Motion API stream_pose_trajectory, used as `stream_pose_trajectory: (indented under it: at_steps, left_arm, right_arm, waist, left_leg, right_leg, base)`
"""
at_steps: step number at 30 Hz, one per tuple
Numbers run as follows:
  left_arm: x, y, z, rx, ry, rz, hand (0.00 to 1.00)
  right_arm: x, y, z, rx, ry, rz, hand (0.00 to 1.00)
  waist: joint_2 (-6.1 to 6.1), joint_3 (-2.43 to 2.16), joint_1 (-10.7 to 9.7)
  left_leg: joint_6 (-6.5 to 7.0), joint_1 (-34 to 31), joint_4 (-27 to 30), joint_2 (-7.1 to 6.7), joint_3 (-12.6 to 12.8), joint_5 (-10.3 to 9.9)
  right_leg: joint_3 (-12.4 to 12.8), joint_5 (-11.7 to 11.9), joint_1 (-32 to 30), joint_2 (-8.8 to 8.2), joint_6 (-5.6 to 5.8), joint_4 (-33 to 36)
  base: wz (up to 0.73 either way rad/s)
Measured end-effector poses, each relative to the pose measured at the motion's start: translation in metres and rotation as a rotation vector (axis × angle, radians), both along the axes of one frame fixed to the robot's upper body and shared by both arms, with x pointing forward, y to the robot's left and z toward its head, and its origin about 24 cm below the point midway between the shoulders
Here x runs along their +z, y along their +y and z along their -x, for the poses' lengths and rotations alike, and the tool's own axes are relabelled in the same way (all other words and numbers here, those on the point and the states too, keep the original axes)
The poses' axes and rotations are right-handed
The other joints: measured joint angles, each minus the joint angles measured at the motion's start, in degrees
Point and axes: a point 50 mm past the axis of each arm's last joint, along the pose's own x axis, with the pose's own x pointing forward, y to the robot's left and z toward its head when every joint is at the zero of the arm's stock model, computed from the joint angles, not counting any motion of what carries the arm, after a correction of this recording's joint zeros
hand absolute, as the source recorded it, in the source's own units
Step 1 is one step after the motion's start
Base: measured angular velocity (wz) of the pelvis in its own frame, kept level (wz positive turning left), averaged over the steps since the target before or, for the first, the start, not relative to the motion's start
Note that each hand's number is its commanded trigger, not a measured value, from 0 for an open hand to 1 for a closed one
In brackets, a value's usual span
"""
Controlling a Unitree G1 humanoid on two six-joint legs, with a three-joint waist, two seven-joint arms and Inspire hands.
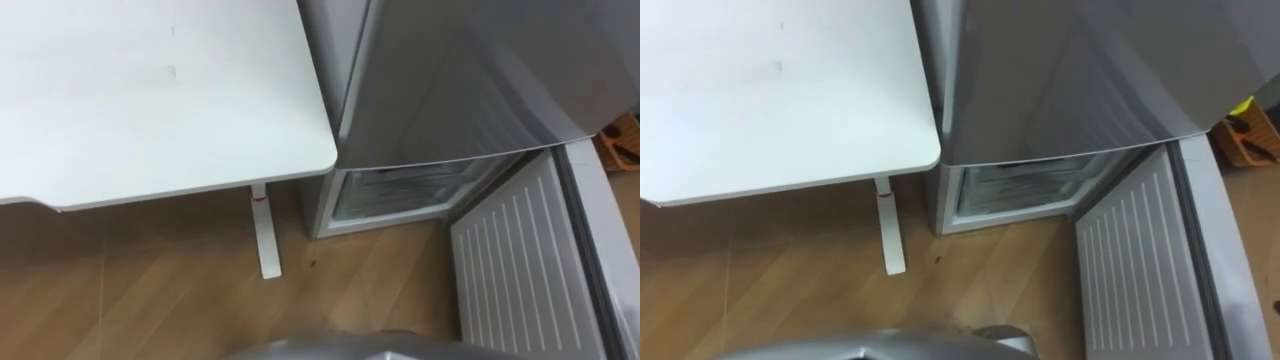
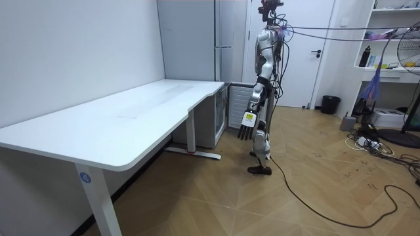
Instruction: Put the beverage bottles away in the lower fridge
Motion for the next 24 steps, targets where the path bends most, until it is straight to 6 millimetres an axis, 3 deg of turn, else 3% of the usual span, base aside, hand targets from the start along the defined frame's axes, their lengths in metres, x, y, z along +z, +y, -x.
stream_pose_trajectory:
  at_steps: [6, 14, 24]
  left_arm:
    - [0.000, 0.000, -0.003, -0.004, -0.003, -0.002, 0.00]
    - [-0.001, 0.000, -0.012, -0.047, 0.001, -0.007, 0.00]
    - [-0.003, -0.002, -0.023, -0.109, -0.012, 0.039, 0.00]
  right_arm:
    - [-0.006, 0.006, 0.017, -0.062, 0.010, -0.037, 0.00]
    - [-0.014, 0.015, 0.024, -0.077, 0.027, -0.052, 0.00]
    - [-0.017, 0.019, -0.001, 0.074, -0.004, -0.032, 0.00]
  waist:
    - [0.51, 0.18, 0.4]
    - [1.14, -0.03, 1.5]
    - [1.86, 0.20, 3.3]
  left_leg:
    - [-0.10, 0.1, 0.1, -0.04, -0.5, 0.1]
    - [-0.17, 0.1, 0.1, 0.13, -0.4, 0.1]
    - [-0.40, 0.3, -0.2, 0.32, 0.3, 0.2]
  right_leg:
    - [-0.4, 0.0, 0.2, 0.02, -0.04, 0.0]
    - [-0.3, 0.2, 0.2, 0.19, -0.30, 0.0]
    - [-0.3, 0.2, 0.0, 0.35, -0.39, -0.1]
  base:
    - [0.03]
    - [0.00]
    - [-0.02]
